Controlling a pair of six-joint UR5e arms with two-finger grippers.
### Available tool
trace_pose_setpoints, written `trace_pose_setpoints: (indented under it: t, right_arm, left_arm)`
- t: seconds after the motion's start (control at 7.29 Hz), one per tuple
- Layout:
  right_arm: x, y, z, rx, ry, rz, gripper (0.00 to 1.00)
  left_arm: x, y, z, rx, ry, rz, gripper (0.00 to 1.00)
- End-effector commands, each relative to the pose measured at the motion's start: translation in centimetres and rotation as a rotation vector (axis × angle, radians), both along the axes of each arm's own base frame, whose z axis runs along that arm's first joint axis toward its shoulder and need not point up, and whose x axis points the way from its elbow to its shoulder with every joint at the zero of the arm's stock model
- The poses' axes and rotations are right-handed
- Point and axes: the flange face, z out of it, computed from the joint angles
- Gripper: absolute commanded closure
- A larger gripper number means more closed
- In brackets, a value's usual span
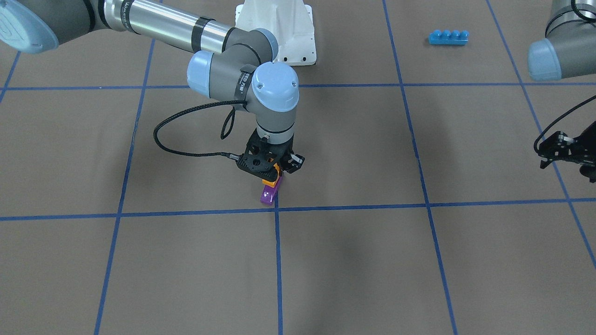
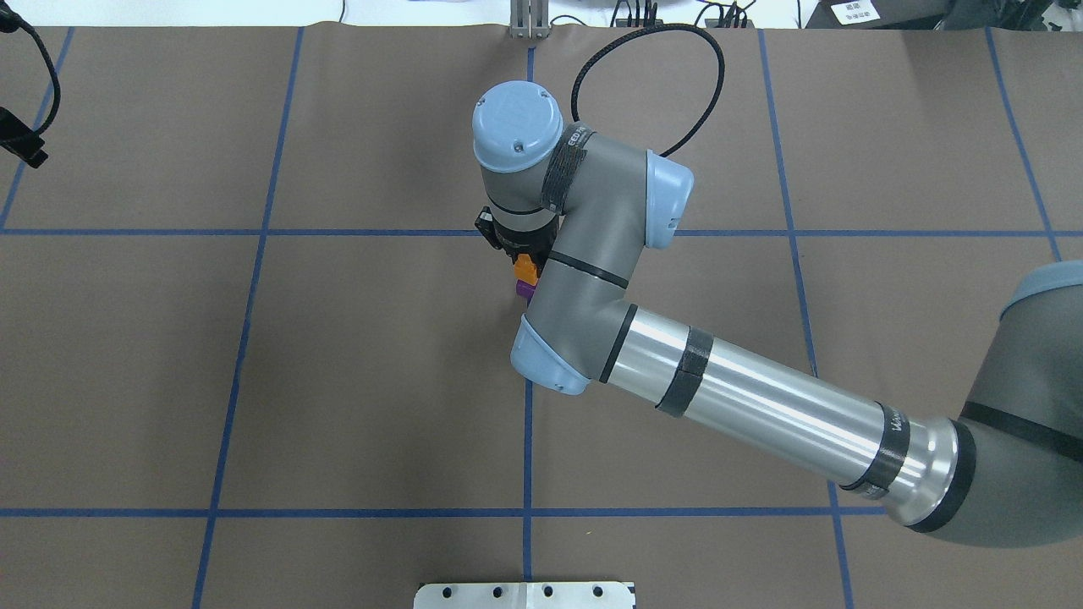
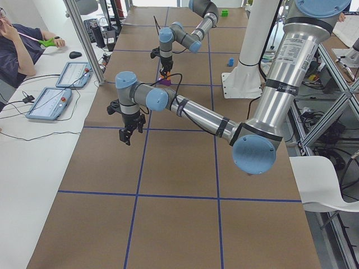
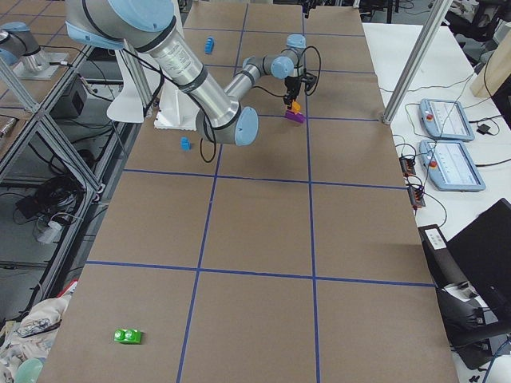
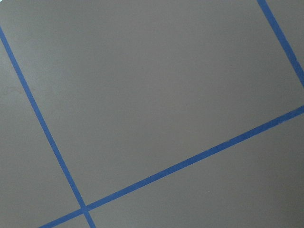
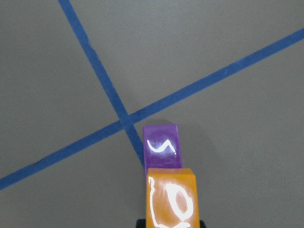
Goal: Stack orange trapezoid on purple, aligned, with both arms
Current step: 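Align and lower the orange block onto the purple block with the right gripper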
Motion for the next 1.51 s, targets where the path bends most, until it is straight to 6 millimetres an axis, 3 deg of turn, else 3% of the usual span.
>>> trace_pose_setpoints:
  t: [0.0,1.1,1.37]
  right_arm:
    - [-0.2,0.0,0.2,-0.004,0.004,0.000,1.00]
    - [-1.1,-0.4,1.3,0.010,-0.015,-0.003,1.00]
    - [-0.9,-0.7,0.9,0.012,-0.030,0.007,0.49]
  left_arm:
    - [0.0,0.0,0.1,-0.003,-0.001,0.000,0.00]
    - [0.1,-0.1,0.3,-0.005,-0.002,0.002,0.00]
    - [0.1,-0.1,0.3,-0.005,-0.002,0.002,0.00]
